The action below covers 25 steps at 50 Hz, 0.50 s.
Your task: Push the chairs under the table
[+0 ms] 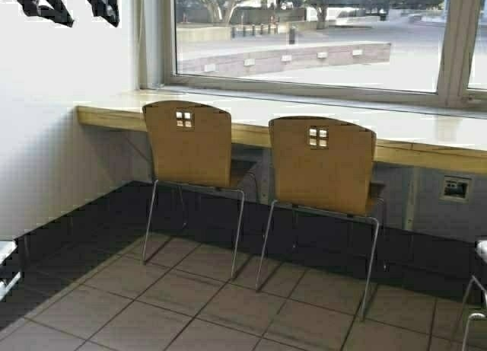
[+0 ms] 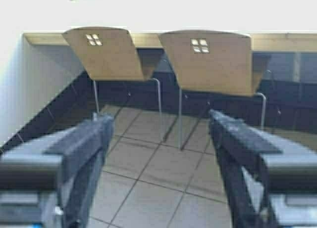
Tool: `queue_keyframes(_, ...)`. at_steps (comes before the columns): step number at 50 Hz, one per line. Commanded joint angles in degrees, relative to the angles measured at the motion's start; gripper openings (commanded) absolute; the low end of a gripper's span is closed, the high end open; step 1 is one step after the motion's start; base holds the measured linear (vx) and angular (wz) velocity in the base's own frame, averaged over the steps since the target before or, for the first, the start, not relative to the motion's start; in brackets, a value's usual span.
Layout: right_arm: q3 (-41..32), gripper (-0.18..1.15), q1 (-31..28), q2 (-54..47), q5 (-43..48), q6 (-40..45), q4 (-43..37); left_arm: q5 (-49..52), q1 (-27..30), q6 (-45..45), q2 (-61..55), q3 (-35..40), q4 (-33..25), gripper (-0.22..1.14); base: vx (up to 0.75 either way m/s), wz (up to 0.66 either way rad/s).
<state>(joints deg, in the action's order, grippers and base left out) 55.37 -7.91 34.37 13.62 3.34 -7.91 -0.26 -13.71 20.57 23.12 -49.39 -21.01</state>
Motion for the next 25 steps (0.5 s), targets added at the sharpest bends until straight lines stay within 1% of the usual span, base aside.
queue_keyframes(1, -1.23, 0.93, 0.18, 0.00, 0.00, 0.09, -0.44, -0.44, -0.18, 0.35, 0.00, 0.70, 0.09, 0.99, -0.24, -0.22)
queue_keyframes(14, -0.97, 0.93, 0.18, -0.70, -0.44, 0.09, -1.49, -0.53, -0.18, 0.00, -0.18, 0.44, 0.09, 0.98, -0.18, -0.29)
queue_keyframes(25, -1.41, 0.93, 0.18, -1.93, -0.53, 0.00, -2.29, -0.53, -0.09, -0.09, -0.35, 0.97, 0.00, 0.98, -0.13, -0.39)
